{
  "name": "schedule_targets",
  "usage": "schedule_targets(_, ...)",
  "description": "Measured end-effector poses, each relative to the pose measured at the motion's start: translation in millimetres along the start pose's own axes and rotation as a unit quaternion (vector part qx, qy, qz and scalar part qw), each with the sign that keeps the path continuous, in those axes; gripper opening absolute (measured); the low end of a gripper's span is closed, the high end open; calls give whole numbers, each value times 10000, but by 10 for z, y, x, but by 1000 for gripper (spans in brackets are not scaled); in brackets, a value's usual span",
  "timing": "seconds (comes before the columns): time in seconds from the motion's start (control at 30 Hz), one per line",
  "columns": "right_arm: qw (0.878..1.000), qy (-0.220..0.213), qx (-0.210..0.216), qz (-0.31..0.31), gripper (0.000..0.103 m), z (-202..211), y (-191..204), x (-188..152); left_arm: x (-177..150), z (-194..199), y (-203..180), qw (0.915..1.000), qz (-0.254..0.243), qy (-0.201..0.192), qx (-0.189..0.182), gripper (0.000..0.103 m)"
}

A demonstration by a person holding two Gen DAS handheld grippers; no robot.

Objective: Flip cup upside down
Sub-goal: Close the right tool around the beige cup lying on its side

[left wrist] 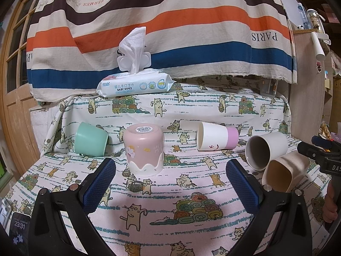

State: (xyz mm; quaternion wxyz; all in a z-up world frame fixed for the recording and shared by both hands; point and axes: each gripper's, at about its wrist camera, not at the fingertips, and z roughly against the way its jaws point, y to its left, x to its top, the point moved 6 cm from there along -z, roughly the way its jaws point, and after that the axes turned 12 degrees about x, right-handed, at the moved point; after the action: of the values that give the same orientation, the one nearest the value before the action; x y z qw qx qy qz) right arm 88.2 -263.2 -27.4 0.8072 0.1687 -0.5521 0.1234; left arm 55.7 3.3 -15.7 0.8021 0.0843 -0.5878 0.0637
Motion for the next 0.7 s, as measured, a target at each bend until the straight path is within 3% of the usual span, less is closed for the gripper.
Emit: schedule_targets(0.7, 10000, 38, 23, -10, 103, -16, 7, -5, 0, -3, -1, 10000, -1, 6, 0, 103)
